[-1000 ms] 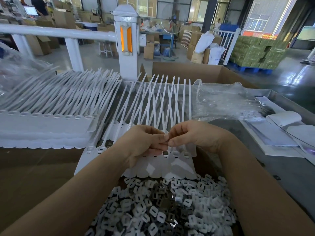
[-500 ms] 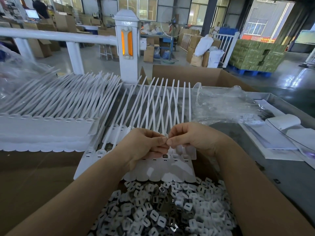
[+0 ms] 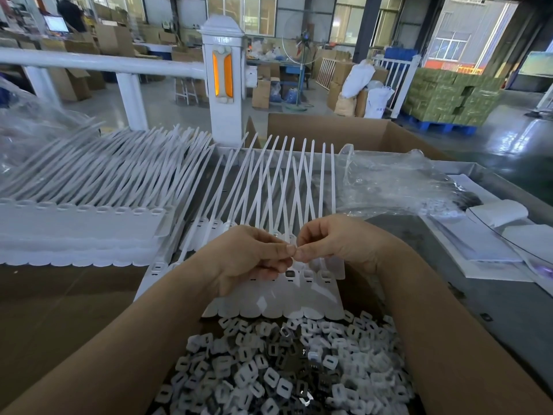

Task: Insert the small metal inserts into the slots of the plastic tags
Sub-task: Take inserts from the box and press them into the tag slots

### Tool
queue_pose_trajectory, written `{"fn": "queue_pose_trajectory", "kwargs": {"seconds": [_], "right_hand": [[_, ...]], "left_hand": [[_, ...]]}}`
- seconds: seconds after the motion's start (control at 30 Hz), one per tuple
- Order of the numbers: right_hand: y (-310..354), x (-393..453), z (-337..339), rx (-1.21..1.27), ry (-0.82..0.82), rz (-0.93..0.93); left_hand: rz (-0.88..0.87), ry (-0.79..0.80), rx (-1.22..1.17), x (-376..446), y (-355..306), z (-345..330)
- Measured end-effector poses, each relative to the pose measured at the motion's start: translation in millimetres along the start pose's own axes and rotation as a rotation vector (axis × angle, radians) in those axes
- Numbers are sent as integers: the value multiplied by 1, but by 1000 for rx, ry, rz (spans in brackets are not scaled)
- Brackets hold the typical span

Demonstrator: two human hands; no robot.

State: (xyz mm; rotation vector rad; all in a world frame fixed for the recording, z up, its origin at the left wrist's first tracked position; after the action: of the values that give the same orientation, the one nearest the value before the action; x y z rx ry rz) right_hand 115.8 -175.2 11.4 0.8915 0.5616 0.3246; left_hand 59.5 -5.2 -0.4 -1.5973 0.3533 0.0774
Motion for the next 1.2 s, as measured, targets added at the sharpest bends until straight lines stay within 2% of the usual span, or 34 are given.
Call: {"fn": "queue_pose_trajectory", "kwargs": {"seconds": [0.17,0.27,0.43,0.8,1.2], "right_hand": [[1,-1,0,5,36,19],[-1,-1,0,16,25,17],[-7,3,6,184,-106,-23],[-8,8,6,119,-130,-56],[-8,10,6,113,-127,-48]], "left_hand": [[12,18,12,1,0,0],[-6,-27,58,1,0,-1],[-94,-186,301,3,2,-10],[-276,-292,718,5,12,-34],[-312,-263,762,10,11,-27]]}}
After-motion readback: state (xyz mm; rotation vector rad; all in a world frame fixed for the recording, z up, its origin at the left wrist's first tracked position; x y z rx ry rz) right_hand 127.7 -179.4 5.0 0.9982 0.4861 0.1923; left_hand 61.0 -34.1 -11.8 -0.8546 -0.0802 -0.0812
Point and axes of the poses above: each hand's wrist, its own x-axis towards the middle knuckle, its own z-axis out of the back of the hand, y = z × x, the point moved 3 cm from there along x, towards the middle knuckle, and after that the axes turned 5 degrees about -z, right-handed, at the moved point
